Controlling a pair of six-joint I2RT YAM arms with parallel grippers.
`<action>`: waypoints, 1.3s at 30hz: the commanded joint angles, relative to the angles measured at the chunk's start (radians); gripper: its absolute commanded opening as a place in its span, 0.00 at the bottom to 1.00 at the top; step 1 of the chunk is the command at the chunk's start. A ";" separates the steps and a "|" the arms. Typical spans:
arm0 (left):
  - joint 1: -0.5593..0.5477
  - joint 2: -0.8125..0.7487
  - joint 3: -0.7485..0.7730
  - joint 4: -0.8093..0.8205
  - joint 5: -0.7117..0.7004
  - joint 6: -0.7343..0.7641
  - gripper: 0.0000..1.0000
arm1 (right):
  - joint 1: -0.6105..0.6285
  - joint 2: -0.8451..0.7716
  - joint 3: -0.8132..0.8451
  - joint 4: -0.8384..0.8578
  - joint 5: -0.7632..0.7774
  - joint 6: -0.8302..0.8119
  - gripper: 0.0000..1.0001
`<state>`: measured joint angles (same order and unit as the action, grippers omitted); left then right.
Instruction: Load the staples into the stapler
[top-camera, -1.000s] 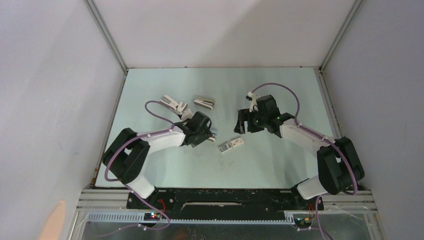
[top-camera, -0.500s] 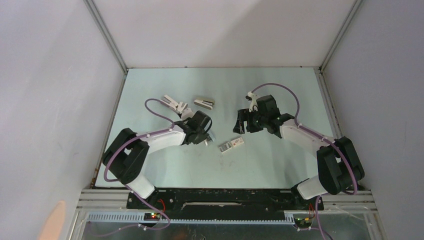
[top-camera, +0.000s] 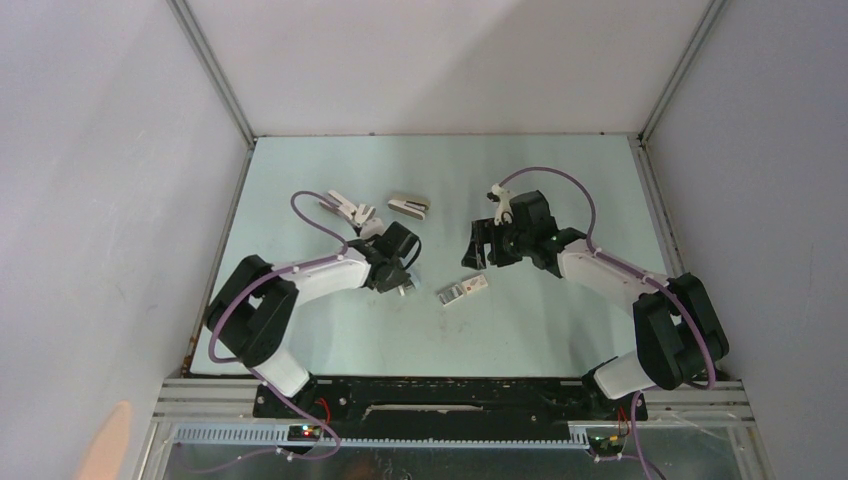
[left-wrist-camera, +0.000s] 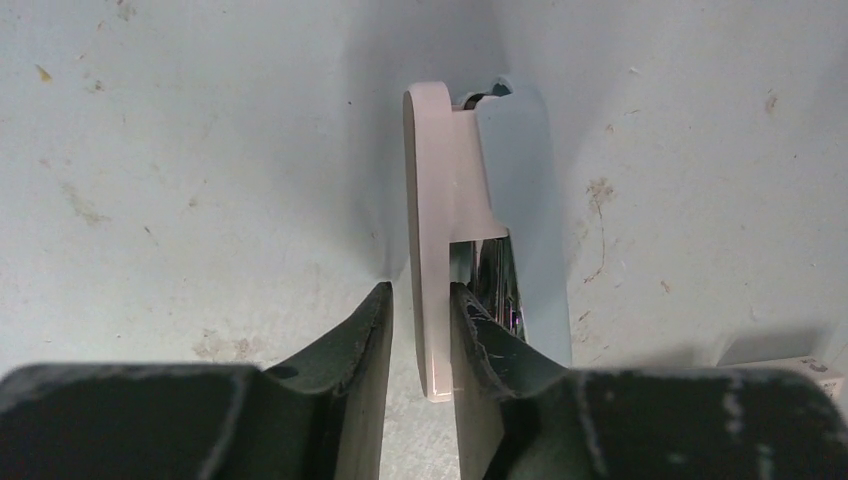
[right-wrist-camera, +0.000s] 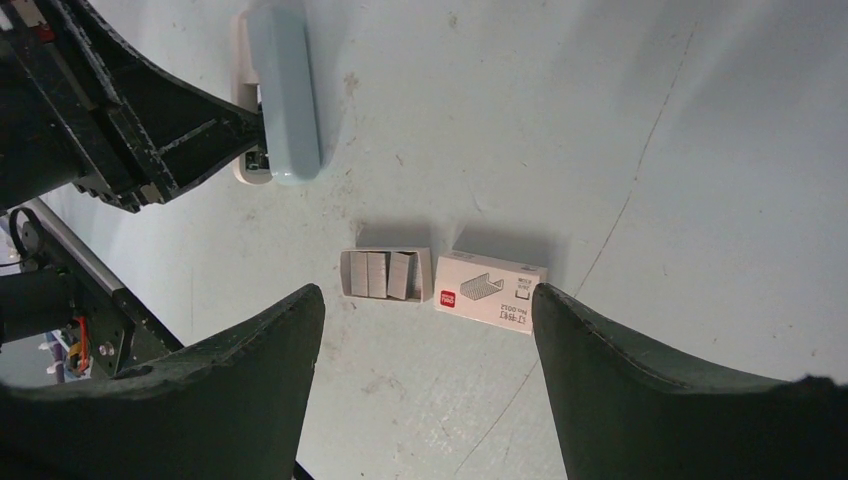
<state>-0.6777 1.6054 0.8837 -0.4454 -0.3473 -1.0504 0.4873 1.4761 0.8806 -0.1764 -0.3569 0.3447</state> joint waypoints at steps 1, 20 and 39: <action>0.004 0.037 0.025 -0.022 0.018 0.027 0.28 | 0.018 0.000 0.003 0.060 -0.025 0.014 0.79; 0.020 -0.240 -0.166 0.334 0.221 -0.022 0.00 | 0.159 0.052 -0.088 0.447 -0.045 0.313 0.79; 0.036 -0.351 -0.385 0.736 0.340 -0.238 0.00 | 0.310 0.050 -0.109 0.483 0.242 0.362 0.64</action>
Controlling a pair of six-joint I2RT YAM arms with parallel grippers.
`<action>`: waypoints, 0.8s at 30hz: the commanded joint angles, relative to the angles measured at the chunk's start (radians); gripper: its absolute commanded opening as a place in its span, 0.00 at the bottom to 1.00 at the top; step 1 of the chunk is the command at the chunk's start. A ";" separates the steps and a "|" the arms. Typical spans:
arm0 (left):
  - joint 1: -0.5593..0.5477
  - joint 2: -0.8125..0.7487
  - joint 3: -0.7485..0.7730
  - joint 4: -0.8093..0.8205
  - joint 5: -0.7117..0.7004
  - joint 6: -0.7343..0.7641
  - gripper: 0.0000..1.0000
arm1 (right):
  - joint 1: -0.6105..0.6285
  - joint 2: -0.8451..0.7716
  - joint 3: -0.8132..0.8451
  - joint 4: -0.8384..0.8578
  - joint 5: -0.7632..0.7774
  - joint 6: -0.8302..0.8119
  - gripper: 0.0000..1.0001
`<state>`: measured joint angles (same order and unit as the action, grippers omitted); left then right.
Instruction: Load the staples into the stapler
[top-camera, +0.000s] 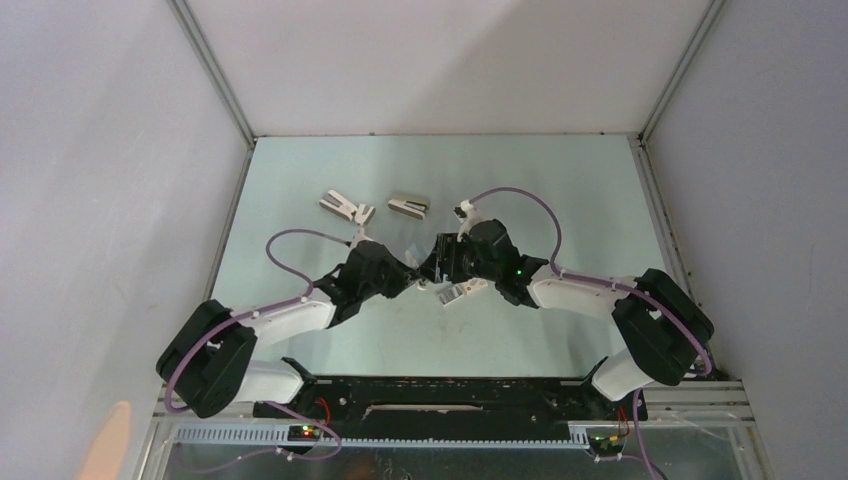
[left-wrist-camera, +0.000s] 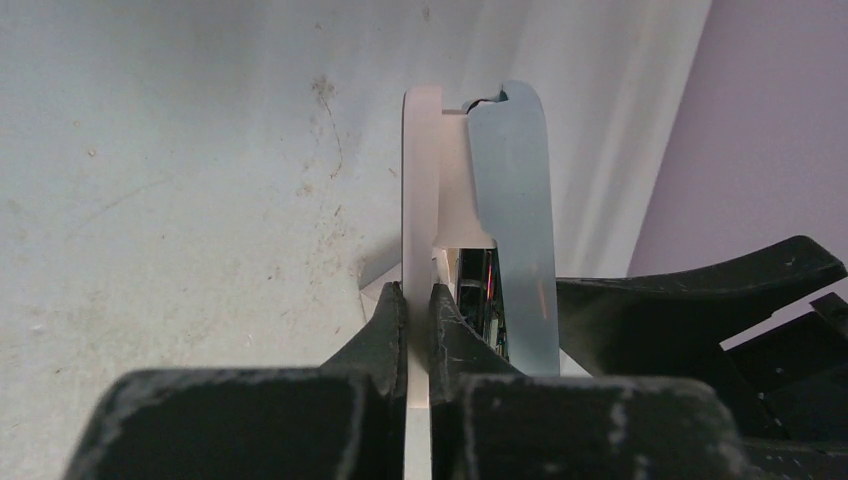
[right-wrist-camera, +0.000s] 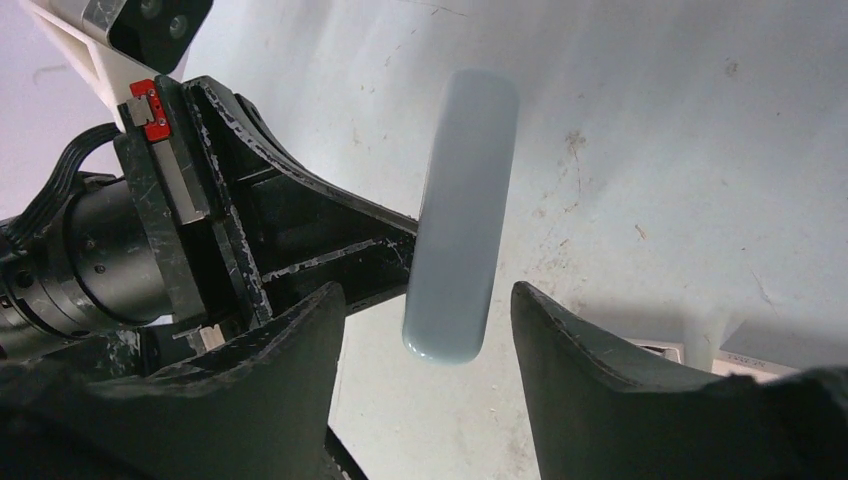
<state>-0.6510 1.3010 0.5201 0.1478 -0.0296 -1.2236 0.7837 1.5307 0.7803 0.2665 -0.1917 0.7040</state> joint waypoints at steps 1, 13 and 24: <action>0.011 -0.048 -0.028 0.156 0.022 -0.071 0.00 | 0.015 -0.003 -0.009 0.041 0.079 0.005 0.62; 0.019 -0.043 -0.069 0.246 0.063 -0.114 0.00 | 0.035 0.001 -0.009 0.056 0.084 -0.015 0.28; 0.028 -0.062 -0.055 0.184 0.033 0.130 0.00 | -0.023 -0.137 0.088 -0.198 0.021 -0.156 0.00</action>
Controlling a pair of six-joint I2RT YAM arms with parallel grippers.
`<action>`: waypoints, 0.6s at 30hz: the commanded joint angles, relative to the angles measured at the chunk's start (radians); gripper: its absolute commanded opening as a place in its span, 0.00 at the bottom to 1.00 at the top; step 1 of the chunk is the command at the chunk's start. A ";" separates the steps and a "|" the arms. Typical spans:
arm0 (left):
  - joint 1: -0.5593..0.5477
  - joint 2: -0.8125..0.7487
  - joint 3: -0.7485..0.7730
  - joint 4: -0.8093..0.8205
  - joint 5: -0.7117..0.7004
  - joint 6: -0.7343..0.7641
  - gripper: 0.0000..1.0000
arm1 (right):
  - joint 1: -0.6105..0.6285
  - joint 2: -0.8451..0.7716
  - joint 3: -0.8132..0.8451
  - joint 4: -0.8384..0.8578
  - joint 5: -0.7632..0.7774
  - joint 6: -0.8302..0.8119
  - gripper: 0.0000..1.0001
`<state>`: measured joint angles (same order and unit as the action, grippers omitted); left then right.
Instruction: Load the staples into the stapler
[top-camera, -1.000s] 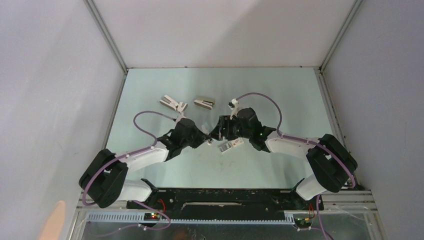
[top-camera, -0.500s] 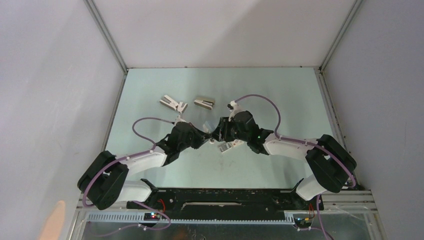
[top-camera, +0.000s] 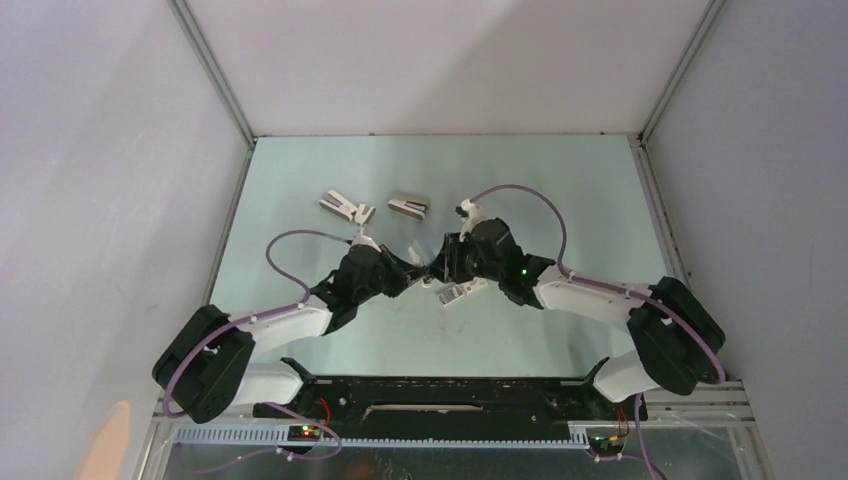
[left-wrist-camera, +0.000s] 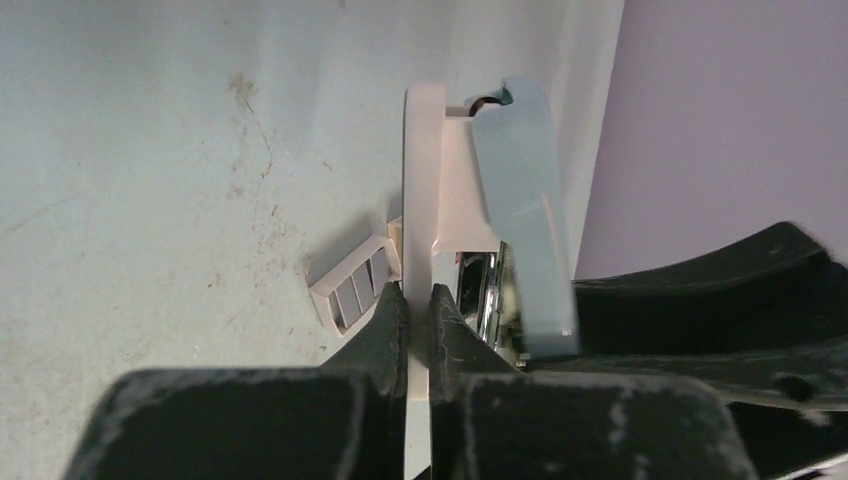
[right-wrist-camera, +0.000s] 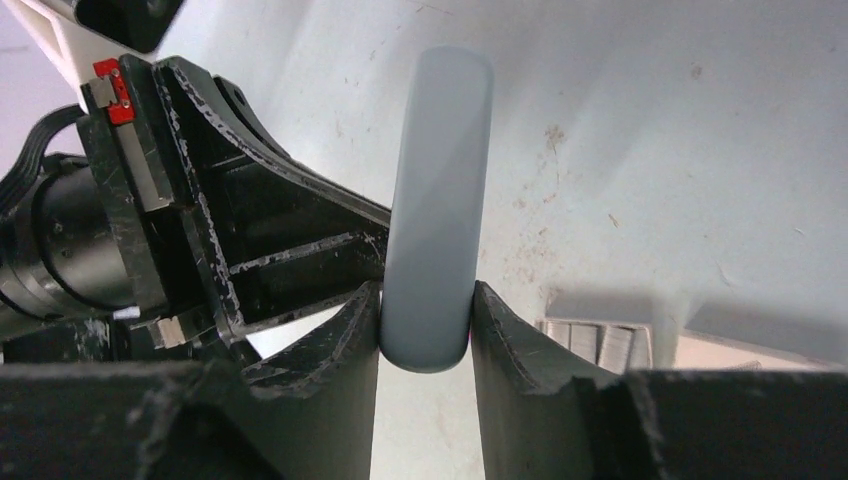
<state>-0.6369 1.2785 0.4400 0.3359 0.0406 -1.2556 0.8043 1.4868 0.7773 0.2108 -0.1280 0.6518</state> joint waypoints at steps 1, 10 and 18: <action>0.014 -0.043 0.028 -0.001 -0.038 0.229 0.00 | -0.058 -0.109 0.115 -0.188 -0.063 -0.122 0.00; -0.018 -0.085 0.036 0.082 -0.023 0.593 0.00 | -0.194 -0.185 0.352 -0.573 -0.176 -0.260 0.00; -0.133 -0.143 0.035 0.095 -0.106 0.844 0.00 | -0.235 -0.153 0.581 -0.806 -0.213 -0.337 0.00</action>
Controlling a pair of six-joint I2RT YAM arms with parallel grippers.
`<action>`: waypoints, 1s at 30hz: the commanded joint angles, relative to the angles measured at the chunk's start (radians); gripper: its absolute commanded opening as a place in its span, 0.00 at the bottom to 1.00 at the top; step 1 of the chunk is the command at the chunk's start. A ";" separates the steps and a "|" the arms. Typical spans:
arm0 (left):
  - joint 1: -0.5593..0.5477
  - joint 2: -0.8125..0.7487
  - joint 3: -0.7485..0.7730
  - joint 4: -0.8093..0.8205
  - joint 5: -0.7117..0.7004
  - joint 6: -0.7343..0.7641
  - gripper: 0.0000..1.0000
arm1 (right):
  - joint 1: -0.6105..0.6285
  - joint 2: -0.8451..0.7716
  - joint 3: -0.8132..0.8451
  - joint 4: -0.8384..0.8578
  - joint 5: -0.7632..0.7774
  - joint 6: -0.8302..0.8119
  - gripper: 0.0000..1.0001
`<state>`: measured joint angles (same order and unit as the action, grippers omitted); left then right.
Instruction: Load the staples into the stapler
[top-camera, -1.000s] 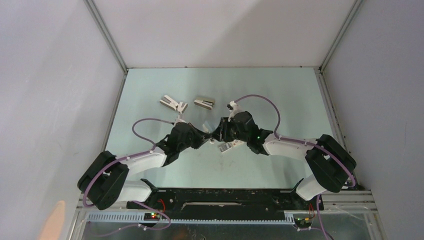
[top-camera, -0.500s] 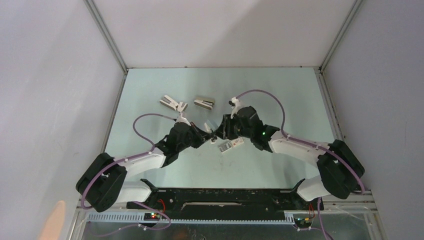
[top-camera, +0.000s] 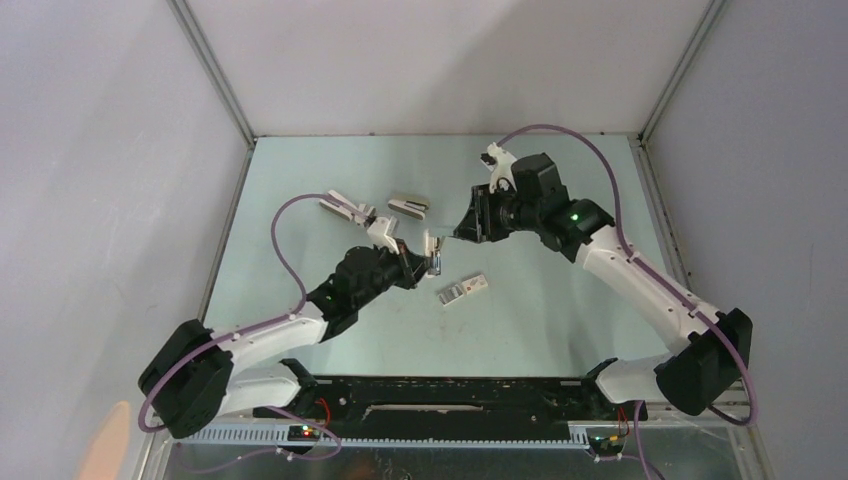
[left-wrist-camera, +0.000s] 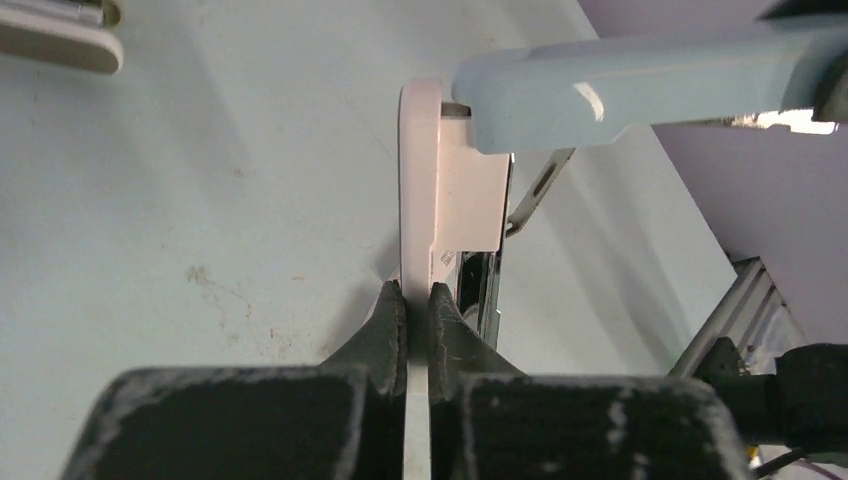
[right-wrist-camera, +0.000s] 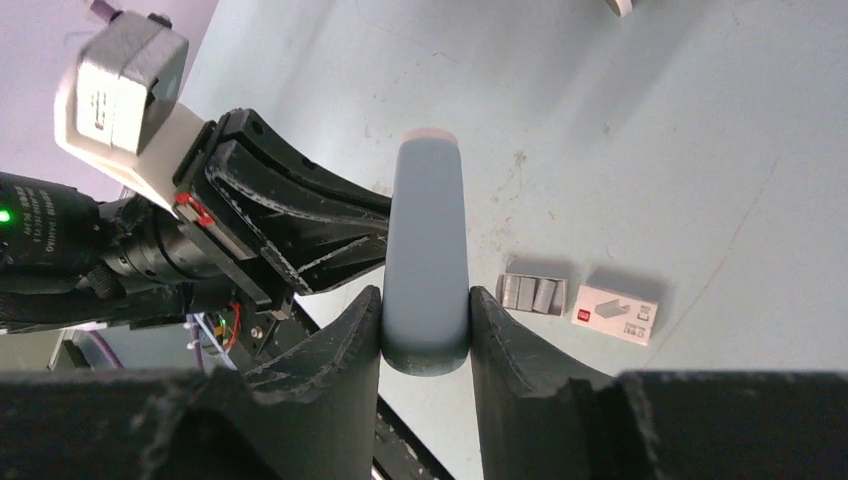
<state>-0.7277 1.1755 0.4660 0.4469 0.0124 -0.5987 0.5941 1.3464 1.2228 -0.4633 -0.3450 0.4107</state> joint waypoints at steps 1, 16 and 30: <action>-0.056 -0.049 0.002 -0.009 -0.088 0.205 0.00 | -0.025 -0.004 0.170 -0.160 0.001 -0.103 0.00; -0.280 -0.079 0.015 -0.101 -0.343 0.434 0.00 | -0.055 0.153 0.505 -0.443 -0.059 -0.207 0.00; -0.219 -0.111 0.002 -0.109 -0.340 0.137 0.00 | -0.057 0.227 0.482 -0.304 -0.032 -0.137 0.36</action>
<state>-0.9714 1.0595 0.4732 0.3832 -0.3706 -0.3874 0.5602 1.5547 1.6855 -0.9440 -0.4637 0.2409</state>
